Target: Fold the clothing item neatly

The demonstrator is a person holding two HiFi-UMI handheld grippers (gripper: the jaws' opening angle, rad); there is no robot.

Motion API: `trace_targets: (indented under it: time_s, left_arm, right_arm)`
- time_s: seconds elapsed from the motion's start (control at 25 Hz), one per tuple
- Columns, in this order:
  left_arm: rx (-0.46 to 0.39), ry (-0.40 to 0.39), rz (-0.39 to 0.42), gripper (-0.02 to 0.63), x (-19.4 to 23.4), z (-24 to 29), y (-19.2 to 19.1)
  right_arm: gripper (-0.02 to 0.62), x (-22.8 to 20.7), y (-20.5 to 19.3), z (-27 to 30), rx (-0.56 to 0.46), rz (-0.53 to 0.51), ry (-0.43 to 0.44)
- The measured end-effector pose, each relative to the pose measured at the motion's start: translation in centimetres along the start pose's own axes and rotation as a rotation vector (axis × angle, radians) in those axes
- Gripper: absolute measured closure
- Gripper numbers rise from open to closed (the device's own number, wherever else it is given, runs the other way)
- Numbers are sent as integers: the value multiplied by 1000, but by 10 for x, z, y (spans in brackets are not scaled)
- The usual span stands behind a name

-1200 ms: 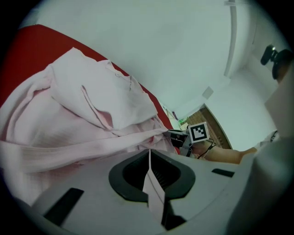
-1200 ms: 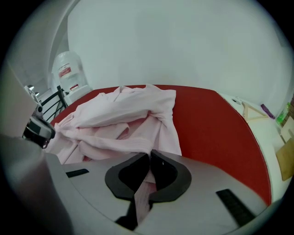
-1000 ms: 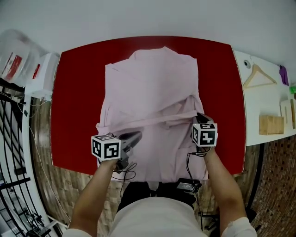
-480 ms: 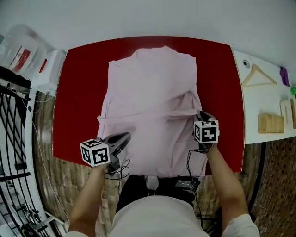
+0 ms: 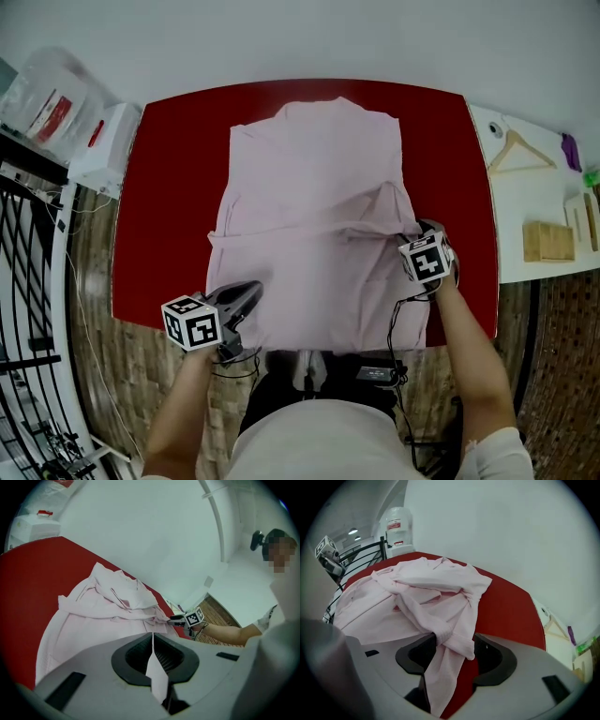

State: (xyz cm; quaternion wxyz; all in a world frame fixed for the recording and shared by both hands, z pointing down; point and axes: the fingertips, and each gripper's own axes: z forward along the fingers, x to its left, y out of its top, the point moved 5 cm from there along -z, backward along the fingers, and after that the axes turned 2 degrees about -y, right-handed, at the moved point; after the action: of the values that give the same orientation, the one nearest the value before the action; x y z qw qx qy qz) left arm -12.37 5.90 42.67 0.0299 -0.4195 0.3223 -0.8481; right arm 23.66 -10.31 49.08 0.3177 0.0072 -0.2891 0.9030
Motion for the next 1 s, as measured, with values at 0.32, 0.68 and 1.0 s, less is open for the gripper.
trace_targets:
  time_s: [0.32,0.68,1.0]
  left_arm:
    - [-14,-58,4,594,9,-45,-28]
    - [-3,-89,19,594,18,-80,-68]
    - [36,-129,71,594,22,-92,-86]
  right_arm:
    - [364,-4,-15,-11,33,137,-69]
    - [365,63,-15,-51,-97,250,-79]
    - [365,130,-30,-79,-124,290,-53]
